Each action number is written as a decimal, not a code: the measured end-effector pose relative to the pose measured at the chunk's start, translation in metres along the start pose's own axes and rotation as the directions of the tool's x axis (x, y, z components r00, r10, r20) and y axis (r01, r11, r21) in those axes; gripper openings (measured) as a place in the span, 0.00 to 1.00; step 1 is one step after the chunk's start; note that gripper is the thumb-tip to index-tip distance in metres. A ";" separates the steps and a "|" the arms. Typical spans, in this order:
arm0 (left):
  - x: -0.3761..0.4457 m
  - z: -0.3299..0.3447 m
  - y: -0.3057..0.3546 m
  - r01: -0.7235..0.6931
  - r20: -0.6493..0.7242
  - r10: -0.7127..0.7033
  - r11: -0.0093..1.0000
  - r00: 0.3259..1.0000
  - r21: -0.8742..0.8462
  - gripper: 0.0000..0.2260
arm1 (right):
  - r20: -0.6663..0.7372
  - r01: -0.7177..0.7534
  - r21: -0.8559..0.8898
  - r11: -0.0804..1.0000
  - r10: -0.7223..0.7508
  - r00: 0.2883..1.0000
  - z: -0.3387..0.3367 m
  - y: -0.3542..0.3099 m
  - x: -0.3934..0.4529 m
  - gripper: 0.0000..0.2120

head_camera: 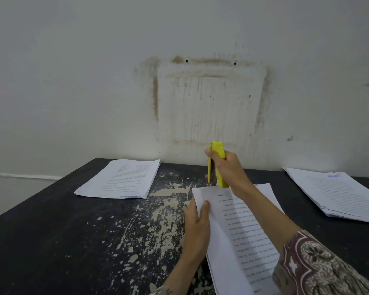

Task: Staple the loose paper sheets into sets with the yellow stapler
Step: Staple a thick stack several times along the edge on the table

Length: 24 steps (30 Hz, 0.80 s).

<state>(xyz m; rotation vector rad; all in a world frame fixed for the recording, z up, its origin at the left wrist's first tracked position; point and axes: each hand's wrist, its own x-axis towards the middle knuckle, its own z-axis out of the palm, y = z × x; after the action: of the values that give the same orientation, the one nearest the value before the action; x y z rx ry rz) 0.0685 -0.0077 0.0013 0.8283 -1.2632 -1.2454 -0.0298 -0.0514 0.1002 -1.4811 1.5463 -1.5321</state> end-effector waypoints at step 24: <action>0.000 0.002 -0.003 -0.151 0.021 0.149 0.985 0.989 0.085 0.17 | -0.036 0.087 -0.183 0.979 -0.095 0.995 0.042 0.014 -0.007 0.22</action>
<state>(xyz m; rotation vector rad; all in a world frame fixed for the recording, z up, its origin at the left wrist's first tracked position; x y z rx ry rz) 0.0665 -0.0079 -0.0009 0.7719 -1.3734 -1.0844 0.0055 -0.0633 0.0752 -1.6491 1.7043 -1.5180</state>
